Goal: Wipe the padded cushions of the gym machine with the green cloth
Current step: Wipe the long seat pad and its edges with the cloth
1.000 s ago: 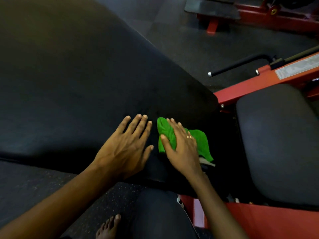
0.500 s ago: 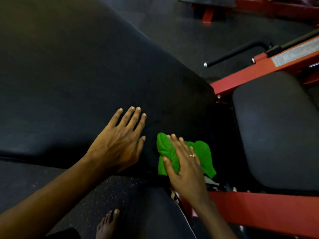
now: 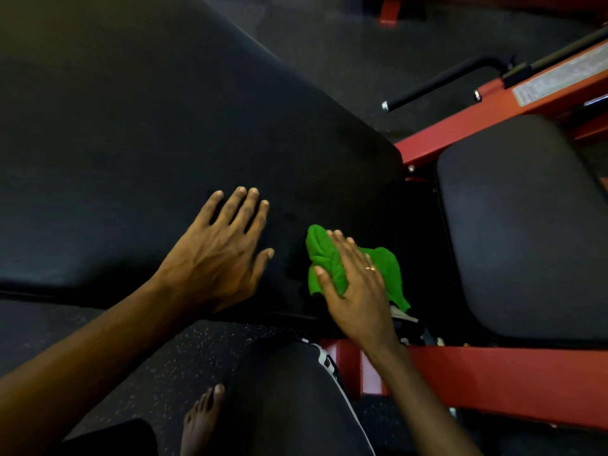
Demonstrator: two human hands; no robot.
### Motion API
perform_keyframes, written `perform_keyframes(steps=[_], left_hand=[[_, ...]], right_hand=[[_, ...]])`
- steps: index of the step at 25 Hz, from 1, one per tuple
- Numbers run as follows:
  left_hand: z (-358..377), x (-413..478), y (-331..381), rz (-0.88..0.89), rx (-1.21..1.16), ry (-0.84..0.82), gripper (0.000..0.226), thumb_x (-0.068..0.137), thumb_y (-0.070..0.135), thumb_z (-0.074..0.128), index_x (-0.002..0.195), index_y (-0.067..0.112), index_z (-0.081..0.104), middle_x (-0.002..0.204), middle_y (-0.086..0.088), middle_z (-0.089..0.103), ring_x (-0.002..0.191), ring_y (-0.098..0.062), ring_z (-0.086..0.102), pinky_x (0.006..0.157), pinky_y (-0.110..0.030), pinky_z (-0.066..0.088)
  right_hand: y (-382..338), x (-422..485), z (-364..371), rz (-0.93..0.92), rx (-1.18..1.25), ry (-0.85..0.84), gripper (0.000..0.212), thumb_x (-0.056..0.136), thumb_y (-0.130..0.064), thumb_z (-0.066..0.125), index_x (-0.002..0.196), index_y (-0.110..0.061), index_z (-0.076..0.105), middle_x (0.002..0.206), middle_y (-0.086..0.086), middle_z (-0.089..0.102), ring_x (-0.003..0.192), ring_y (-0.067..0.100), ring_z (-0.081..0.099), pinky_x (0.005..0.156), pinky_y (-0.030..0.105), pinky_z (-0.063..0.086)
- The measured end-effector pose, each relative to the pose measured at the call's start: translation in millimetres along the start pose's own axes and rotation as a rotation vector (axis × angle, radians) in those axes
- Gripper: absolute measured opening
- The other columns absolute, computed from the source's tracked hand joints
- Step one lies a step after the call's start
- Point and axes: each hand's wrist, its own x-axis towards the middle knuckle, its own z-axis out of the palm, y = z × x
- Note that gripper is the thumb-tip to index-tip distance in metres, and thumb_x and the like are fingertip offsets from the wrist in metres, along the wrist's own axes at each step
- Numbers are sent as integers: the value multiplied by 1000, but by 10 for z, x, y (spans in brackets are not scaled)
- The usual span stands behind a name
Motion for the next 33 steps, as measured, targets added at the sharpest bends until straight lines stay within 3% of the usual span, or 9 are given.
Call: perform_keyframes(steps=[5,7,10,13,18,23,26,31,33], left_hand=[[14,38,34,-3,19,-4,76,98,51,20,154,1,32,160,-23,29,150,-36,27,122,-54,19],[18,55,48,-5,22,0,75,98,50,21,153,0,33,159,-24,30,149,-37,27,122,-55,19],[15,57,53,0,16,5,74,98,48,23,152,-1,35,158,-25,32,148,-39,29,121,-56,21],[7,49,46,6,11,26,74,98,47,25,152,-2,35,158,-26,33,148,-40,30,121,-56,21],[29,44,49,6,26,12,74,100,48,22,154,0,30,160,-24,28,150,-38,25,122,-56,19],[16,60,57,7,23,18,75,98,49,23,154,0,32,159,-26,29,148,-40,28,120,-58,21],[26,59,49,10,25,17,74,99,49,24,154,0,32,159,-26,30,148,-40,28,120,-57,21],[29,62,26,23,17,24,74,99,49,23,153,-1,32,159,-26,30,148,-41,28,120,-58,20],[37,64,51,8,15,20,75,99,49,23,153,-1,33,158,-27,31,147,-42,29,119,-59,20]], right_hand=[[388,6,-53,288,31,134,70,94,-61,35,152,-22,44,155,-2,47,147,20,40,119,49,34],[16,5,-11,200,60,121,64,97,-58,36,151,-25,45,156,-6,45,148,16,38,120,48,32],[-514,-86,39,-20,41,-6,61,100,-59,36,156,-34,35,162,-15,32,153,5,21,125,35,13],[-236,-226,8,-74,26,-33,61,99,-54,42,156,-34,34,163,-15,31,153,4,20,126,37,15],[374,-224,-61,311,59,110,68,95,-61,35,153,-27,40,157,-8,43,150,12,32,119,52,29],[-368,-160,21,76,46,-1,62,101,-60,34,157,-33,33,162,-16,32,153,3,20,125,34,9],[-158,-243,-20,30,24,-51,62,100,-59,36,158,-35,29,163,-18,27,153,1,15,126,34,8],[392,-349,-97,386,44,48,65,99,-60,35,157,-32,29,162,-12,32,152,7,19,124,51,21],[109,-274,-79,341,72,45,69,98,-65,31,159,-35,22,164,-12,28,154,12,20,126,50,16]])
